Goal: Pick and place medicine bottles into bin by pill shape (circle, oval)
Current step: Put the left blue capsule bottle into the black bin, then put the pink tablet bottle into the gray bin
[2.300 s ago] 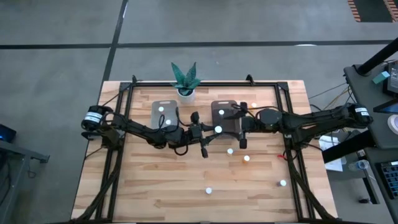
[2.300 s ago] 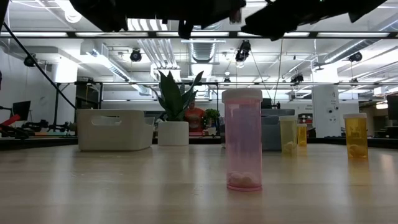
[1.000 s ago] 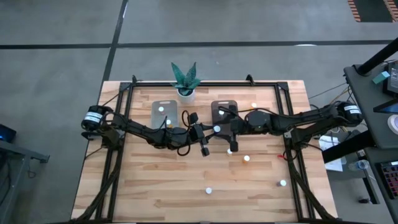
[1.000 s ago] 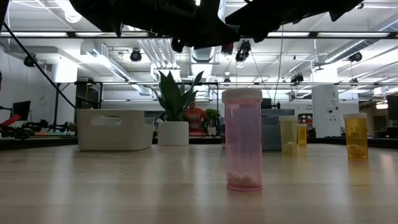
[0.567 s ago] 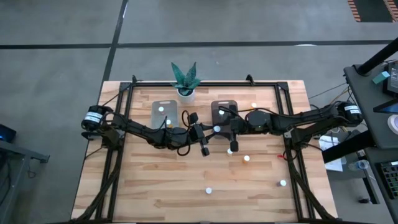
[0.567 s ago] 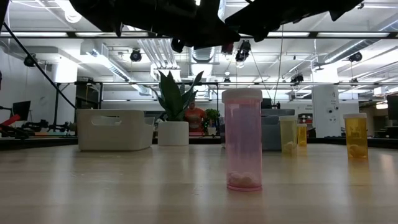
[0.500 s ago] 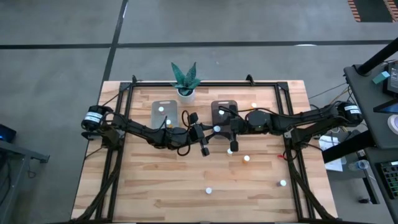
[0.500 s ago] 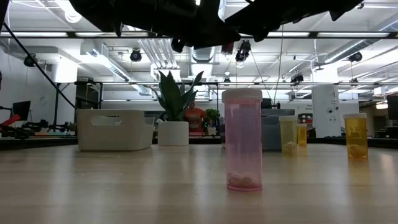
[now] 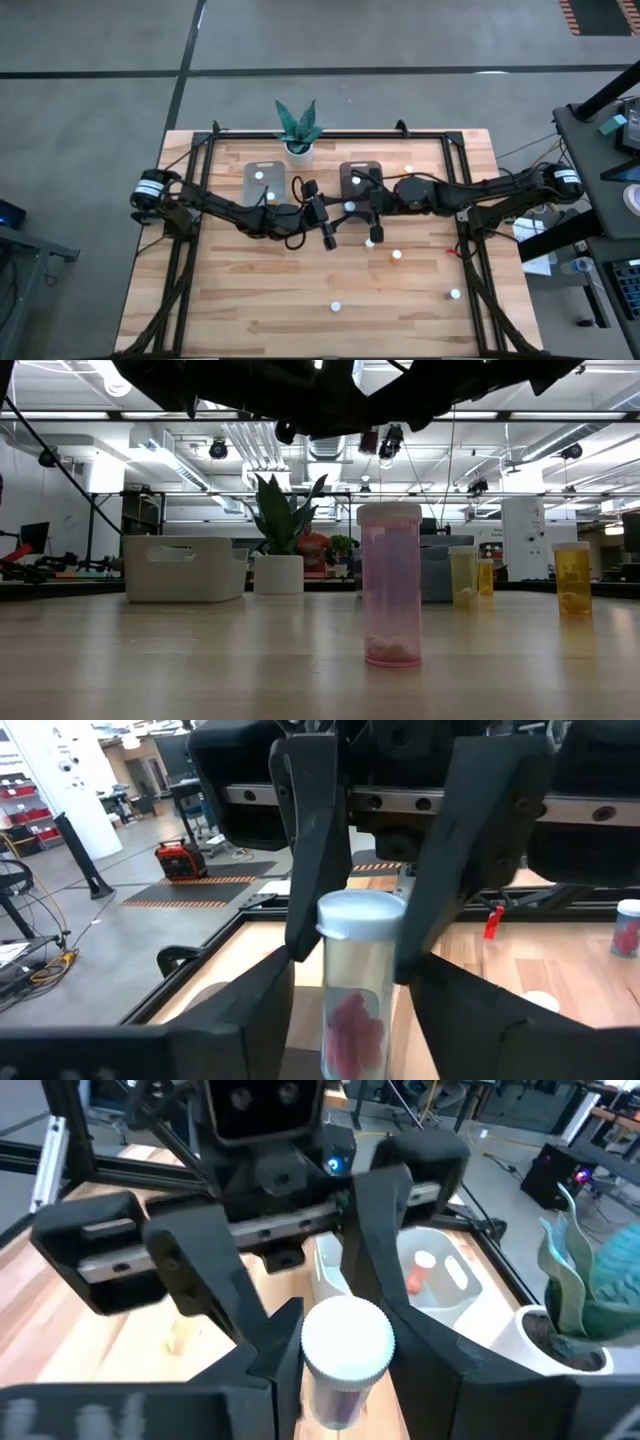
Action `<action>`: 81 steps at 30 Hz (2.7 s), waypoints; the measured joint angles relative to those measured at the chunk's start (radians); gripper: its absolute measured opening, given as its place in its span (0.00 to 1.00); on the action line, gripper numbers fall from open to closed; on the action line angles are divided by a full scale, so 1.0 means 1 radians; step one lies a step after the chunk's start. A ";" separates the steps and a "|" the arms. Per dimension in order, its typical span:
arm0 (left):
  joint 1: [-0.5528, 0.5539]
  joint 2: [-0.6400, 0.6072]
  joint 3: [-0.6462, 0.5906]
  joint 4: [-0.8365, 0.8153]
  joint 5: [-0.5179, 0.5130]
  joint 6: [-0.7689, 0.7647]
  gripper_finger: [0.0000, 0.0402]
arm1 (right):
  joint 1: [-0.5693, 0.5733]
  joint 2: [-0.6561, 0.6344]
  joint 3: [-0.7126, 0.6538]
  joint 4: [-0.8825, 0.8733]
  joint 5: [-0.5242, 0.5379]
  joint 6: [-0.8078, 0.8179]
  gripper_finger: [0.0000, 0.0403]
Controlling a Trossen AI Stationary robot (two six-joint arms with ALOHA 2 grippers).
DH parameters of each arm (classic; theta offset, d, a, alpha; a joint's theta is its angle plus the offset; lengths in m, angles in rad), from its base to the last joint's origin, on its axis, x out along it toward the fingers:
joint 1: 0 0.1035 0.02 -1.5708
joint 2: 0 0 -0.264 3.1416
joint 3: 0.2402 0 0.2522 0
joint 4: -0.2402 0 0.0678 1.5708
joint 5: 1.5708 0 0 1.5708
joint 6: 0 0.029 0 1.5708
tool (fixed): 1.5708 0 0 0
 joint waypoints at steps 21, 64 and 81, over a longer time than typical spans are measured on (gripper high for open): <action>-0.015 -0.298 -0.024 -0.366 -0.029 -0.026 0.48 | -0.115 0.003 -0.022 -0.085 0.046 0.113 0.30; -0.030 -0.380 -0.030 -0.418 -0.029 0.001 0.48 | -0.249 0.281 -0.194 0.172 0.044 0.202 0.44; -0.068 -0.368 -0.029 -0.424 -0.028 -0.080 0.48 | -0.205 -0.077 -0.193 -0.029 0.042 0.174 0.48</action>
